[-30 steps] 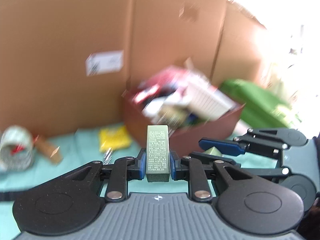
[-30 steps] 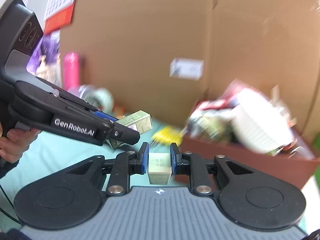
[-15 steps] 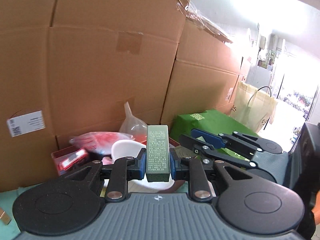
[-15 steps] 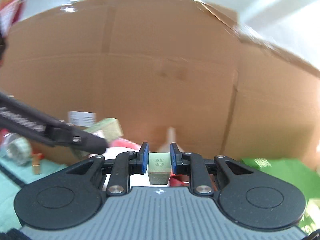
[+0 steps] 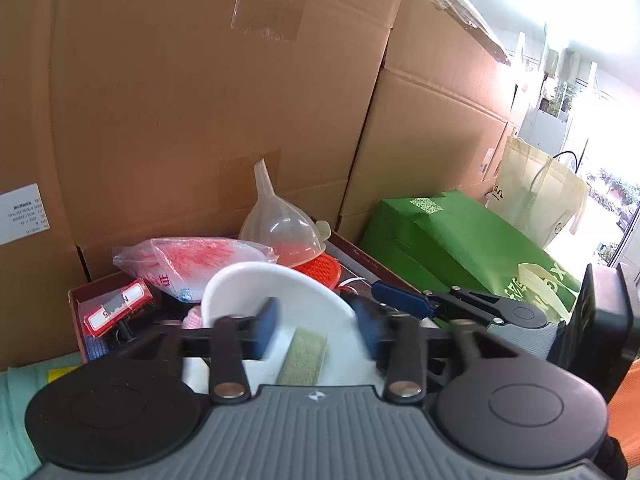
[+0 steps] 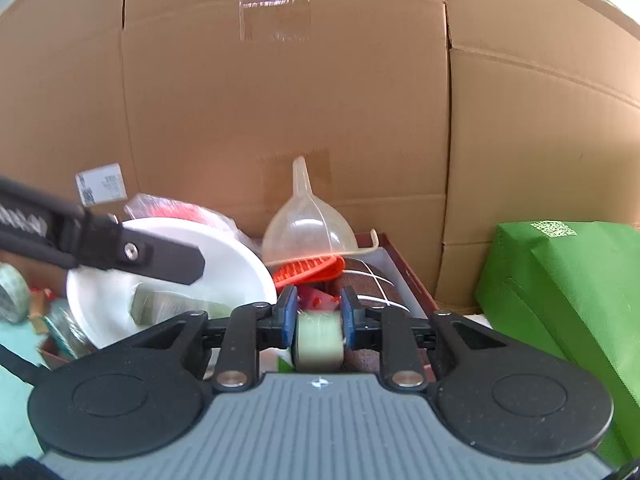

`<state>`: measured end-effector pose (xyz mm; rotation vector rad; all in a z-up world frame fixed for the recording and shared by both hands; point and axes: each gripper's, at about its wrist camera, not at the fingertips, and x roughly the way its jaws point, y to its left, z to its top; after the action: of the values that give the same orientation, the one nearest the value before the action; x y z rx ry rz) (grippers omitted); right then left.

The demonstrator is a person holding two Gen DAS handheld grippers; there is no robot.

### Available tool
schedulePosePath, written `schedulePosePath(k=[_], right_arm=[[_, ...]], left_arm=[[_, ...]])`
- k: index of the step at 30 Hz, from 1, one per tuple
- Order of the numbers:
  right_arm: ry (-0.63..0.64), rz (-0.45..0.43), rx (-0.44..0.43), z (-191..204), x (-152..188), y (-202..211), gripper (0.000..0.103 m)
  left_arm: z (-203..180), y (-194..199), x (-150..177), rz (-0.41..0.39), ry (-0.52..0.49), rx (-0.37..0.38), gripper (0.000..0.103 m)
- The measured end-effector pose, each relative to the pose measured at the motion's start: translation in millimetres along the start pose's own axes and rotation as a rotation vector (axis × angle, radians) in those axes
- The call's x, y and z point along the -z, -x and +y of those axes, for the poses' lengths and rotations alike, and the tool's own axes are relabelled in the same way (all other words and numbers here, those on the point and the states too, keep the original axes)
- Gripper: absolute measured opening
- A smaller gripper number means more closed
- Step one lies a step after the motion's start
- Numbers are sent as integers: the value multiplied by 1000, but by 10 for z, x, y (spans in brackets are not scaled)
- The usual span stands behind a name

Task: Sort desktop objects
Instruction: 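Carry both boxes over the brown box and open both tools to drop them, then move both tools back over the table toward the tape roll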

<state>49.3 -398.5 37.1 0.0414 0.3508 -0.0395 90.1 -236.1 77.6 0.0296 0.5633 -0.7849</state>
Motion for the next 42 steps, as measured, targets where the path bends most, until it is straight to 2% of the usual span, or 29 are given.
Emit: schedulePosePath(k=[1, 2, 3, 5, 7, 8, 9, 14, 20, 26, 29, 34, 39, 42], right_arm=[[-3, -10, 9, 6, 29, 12, 37], [-17, -26, 30, -10, 33, 34, 54], [-24, -39, 47, -19, 36, 53, 58], [-29, -56, 60, -39, 31, 97, 64], [-27, -65, 85, -46, 28, 147, 83], [-21, -70, 106, -41, 29, 175, 96], [-13, -72, 125, -37, 28, 203, 100], [19, -48, 137, 19, 7, 306, 101], [54, -31, 172, 142, -4, 390, 101], [84, -71, 208, 292, -39, 629, 101], [83, -106, 181, 407, -59, 785, 101], [114, -149, 101, 708, -43, 998, 101], [168, -137, -12, 1127, 50, 1076, 101], [201, -118, -67, 1371, 115, 1064, 101]], left_arm=[[-8, 48, 1, -19, -17, -2, 76], [-29, 72, 9, -35, -34, -17, 84], [-47, 90, 13, -50, -53, -29, 88], [-81, 114, 15, -67, -78, -39, 92], [-112, 129, 23, -79, -93, -48, 95], [-129, 134, 32, -85, -100, -59, 96], [-143, 147, 42, -92, -108, -69, 96], [-232, 200, 78, -109, -141, -148, 97], [-243, 352, 105, -145, -139, -187, 98], [-254, 623, 182, -212, -131, -275, 98], [-207, 795, 291, -238, -104, -314, 98], [-30, 1046, 535, -229, -56, -428, 98], [338, 1308, 792, -199, 72, -520, 98], [525, 1420, 951, -171, 91, -605, 98]])
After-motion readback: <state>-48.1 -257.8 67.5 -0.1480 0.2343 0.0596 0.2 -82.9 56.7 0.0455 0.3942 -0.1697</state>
